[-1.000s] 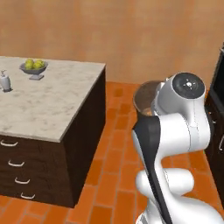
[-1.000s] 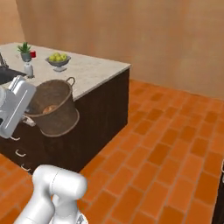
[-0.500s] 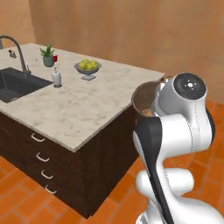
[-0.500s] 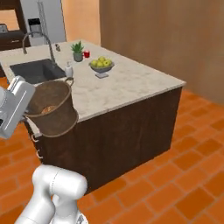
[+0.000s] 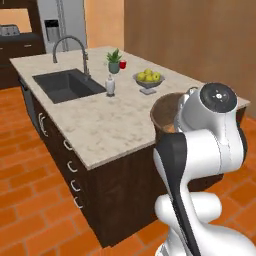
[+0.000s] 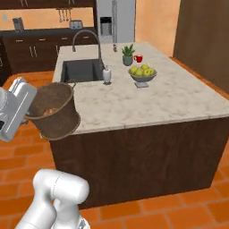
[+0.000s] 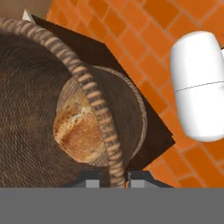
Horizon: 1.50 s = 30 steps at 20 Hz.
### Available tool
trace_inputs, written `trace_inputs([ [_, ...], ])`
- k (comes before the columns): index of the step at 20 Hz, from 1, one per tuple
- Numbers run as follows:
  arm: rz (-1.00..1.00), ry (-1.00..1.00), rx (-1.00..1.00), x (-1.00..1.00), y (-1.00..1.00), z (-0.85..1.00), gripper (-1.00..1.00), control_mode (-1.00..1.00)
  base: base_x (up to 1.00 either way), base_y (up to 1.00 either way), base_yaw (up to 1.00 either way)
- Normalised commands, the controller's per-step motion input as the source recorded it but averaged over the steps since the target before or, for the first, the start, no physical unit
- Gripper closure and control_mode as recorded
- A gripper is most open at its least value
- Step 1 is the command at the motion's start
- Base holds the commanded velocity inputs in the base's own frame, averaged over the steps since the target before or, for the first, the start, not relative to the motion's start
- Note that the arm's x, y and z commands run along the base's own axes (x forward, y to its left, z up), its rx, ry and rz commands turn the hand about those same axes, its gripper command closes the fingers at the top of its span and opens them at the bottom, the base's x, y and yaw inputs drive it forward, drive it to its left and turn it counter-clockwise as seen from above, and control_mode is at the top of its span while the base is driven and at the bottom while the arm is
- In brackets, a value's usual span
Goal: Open the cabinet, pick up the bread from the cabinet and place it in the basket. Then move the basket to the dining counter.
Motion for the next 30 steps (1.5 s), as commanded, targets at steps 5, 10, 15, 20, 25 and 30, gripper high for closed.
trace_inputs([
  [5,0.0,0.0,0.0,0.0,0.0,0.0,1.0,1.0,0.07,-0.58,0.68],
  [10,0.0,0.0,0.0,0.0,0.0,0.0,1.0,1.0,0.29,-0.44,0.46],
  [15,0.0,0.0,0.0,0.0,0.0,0.0,1.0,1.0,0.39,-0.15,0.36],
  [20,0.0,0.0,0.0,0.0,0.0,0.0,1.0,1.0,0.31,-0.31,0.22],
  [25,0.0,0.0,0.0,0.0,0.0,0.0,1.0,1.0,0.5,-0.41,0.24],
  [30,0.0,0.0,0.0,0.0,0.0,0.0,1.0,1.0,0.19,-0.42,0.1],
])
